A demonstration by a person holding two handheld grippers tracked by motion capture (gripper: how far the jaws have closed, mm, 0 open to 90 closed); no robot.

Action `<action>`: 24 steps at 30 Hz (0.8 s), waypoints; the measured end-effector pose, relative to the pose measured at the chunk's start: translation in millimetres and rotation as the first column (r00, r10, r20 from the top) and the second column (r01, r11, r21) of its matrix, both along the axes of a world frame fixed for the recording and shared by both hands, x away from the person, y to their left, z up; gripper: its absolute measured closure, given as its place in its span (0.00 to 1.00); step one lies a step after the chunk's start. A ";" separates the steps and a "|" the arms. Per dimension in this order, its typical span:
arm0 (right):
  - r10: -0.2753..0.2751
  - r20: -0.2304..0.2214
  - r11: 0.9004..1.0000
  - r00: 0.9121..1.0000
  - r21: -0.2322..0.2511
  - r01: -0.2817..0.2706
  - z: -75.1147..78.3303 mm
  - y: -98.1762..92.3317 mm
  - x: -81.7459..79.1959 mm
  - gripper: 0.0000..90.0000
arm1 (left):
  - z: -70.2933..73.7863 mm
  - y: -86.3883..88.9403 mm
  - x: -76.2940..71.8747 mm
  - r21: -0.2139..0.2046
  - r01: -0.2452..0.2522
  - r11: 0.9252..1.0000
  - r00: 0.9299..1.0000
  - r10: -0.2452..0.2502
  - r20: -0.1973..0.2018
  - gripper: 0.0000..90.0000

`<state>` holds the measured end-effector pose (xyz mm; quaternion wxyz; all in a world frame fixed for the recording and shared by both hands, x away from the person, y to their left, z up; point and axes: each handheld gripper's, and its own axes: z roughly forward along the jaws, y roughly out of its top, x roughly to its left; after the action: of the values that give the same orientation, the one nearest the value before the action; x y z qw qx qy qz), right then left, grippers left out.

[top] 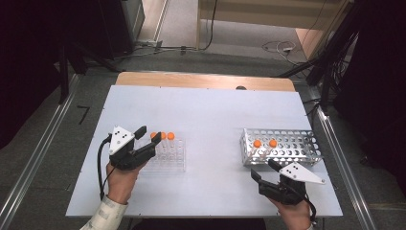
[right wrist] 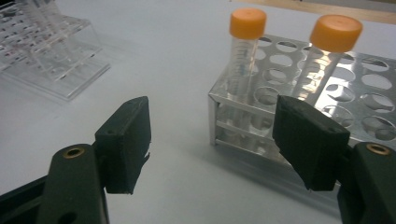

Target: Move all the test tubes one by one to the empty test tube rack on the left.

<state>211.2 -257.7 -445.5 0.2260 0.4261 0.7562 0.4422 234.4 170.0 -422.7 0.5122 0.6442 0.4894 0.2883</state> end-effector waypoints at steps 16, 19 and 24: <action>-0.162 0.057 0.987 0.985 -0.005 0.162 -10.0 -18.3 31.0 0.50 | 8.9 -10.1 -6.4 -0.035 0.054 0.998 0.998 -0.055 -0.026 0.18; -0.167 0.062 0.986 0.984 -0.015 0.168 -12.1 -16.9 36.6 0.55 | 8.7 -11.3 -6.0 -0.037 0.070 0.997 0.997 -0.072 -0.032 0.14; -0.176 0.075 0.984 0.982 -0.023 0.178 -14.2 -14.6 41.8 0.61 | 9.3 -15.0 -7.4 -0.033 0.089 0.996 0.995 -0.090 -0.034 0.11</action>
<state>253.0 -272.3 -459.7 0.2980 0.4719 0.7131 0.4242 227.0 155.0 -413.4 0.5259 0.6624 0.4734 0.2461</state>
